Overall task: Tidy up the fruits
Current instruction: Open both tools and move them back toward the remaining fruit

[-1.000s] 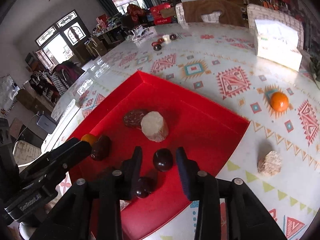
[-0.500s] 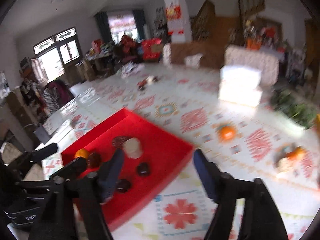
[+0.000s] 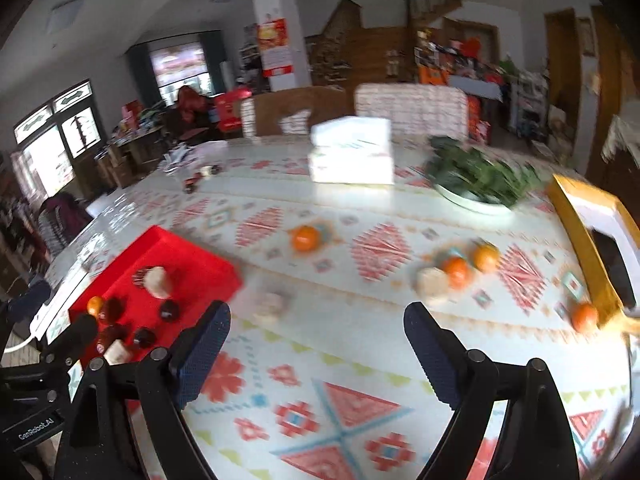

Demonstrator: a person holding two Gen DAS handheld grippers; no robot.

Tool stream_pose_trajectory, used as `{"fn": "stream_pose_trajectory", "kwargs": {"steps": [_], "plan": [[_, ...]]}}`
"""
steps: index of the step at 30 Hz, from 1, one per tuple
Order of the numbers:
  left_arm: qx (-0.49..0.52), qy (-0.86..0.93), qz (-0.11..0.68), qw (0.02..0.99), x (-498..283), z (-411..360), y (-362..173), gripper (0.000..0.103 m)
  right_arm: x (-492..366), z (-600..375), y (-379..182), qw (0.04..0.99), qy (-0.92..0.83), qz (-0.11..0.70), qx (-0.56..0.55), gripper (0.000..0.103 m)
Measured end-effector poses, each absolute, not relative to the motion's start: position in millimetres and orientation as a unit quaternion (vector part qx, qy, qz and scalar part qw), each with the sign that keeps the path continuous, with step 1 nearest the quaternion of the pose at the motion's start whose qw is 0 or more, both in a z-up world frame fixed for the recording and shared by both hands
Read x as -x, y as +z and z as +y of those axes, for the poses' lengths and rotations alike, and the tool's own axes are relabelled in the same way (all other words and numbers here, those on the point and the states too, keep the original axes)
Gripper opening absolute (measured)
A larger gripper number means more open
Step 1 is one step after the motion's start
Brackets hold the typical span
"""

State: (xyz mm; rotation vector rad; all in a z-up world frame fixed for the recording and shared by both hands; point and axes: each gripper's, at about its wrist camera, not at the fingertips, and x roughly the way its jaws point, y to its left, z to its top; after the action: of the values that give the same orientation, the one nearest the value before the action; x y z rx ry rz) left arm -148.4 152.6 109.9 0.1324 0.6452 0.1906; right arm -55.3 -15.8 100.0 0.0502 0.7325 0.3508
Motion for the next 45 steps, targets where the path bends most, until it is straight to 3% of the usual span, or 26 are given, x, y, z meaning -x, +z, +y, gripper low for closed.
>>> {"fn": "stream_pose_trajectory", "kwargs": {"steps": [15,22,28,31,33,35,39,45], "plan": [[-0.061,0.031,0.387,0.92,114.6,103.1,77.0,0.09,39.3,-127.3,76.7,0.911,0.103,0.39,-0.088,0.091],[0.108,-0.109,0.488,0.859,93.1,114.0,50.1,0.09,32.9,-163.8,71.2,0.91,0.074,0.392,-0.112,0.091],[0.105,-0.126,0.487,0.858,93.8,99.5,41.2,0.09,30.6,-198.3,70.2,0.907,0.047,0.39,-0.151,0.09],[0.108,-0.147,0.49,0.852,93.4,96.2,39.1,0.071,28.0,-205.6,70.0,0.905,0.041,0.392,-0.159,0.09],[0.097,-0.149,0.487,0.855,91.3,94.4,40.5,0.043,24.7,-206.4,69.3,0.903,0.041,0.396,-0.165,0.089],[0.094,-0.153,0.48,0.859,91.0,95.0,43.2,0.032,21.0,-203.8,68.9,0.9,0.046,0.398,-0.169,0.089],[0.101,-0.15,0.457,0.871,88.6,104.7,52.6,0.03,11.6,-199.5,64.8,0.892,0.066,0.403,-0.192,0.087],[0.105,-0.151,0.451,0.873,75.1,104.0,56.7,0.031,-19.3,-185.2,48.2,0.862,0.109,0.429,-0.247,0.076]]}}
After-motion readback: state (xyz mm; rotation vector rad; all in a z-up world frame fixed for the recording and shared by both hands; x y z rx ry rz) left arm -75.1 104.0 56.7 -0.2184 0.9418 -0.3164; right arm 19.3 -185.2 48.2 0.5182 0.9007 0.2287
